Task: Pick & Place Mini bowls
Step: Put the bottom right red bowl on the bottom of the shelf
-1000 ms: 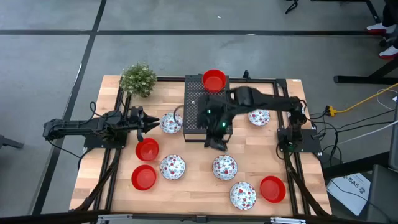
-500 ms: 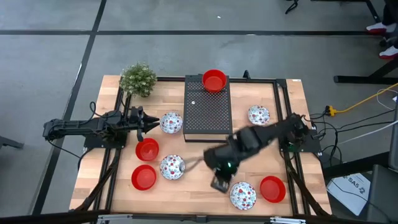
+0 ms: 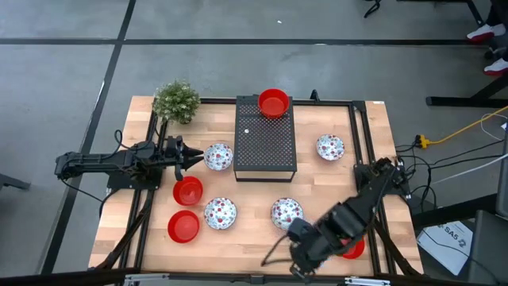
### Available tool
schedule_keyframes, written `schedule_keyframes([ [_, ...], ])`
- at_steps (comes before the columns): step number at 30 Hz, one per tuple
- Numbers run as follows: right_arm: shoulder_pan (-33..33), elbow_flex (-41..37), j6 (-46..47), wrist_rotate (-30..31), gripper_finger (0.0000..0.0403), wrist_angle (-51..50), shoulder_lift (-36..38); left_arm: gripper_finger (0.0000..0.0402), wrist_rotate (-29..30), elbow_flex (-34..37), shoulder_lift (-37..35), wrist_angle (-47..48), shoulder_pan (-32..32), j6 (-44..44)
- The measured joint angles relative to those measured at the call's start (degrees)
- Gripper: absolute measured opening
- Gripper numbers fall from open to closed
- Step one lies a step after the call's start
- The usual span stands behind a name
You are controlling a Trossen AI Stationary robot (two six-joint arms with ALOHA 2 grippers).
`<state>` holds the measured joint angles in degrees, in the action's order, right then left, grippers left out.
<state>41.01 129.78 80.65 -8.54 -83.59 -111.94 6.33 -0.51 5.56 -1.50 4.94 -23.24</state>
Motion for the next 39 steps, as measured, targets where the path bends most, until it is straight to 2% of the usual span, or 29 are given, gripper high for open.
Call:
schedule_keyframes([
  [5,4.41,-0.01,7.05,1.58,0.0028,-6.18,0.0,0.0121,0.0,0.0,0.0,0.0,0.01,0.0],
  [11,8.59,-0.92,10.78,3.87,0.0028,-6.38,-0.56,0.0122,0.0,0.0,-0.02,-0.02,0.01,-0.01],
  [22,12.18,-0.92,13.21,4.04,0.0028,-6.4,-5.17,0.0118,0.01,0.01,0.0,-0.02,0.01,0.0],
  [26,12.73,-1.33,12.0,6.36,0.0028,-6.28,-6.54,0.0118,0.0,0.0,-0.02,-0.02,-0.01,0.0],
  [31,13.31,-8.46,11.9,6.0,0.0028,-6.33,-5.63,0.0119,0.0,0.0,-0.02,-0.01,0.0,-0.02],
  [36,13.66,-16.94,12.4,-0.15,0.0028,-6.56,-4.63,0.012,0.01,0.02,0.0,-0.02,-0.01,-0.02],
  [39,13.66,-19.69,12.27,-1.53,0.0029,-6.44,-4.62,0.0118,0.0,0.0,0.0,-0.02,-0.01,0.0],
])
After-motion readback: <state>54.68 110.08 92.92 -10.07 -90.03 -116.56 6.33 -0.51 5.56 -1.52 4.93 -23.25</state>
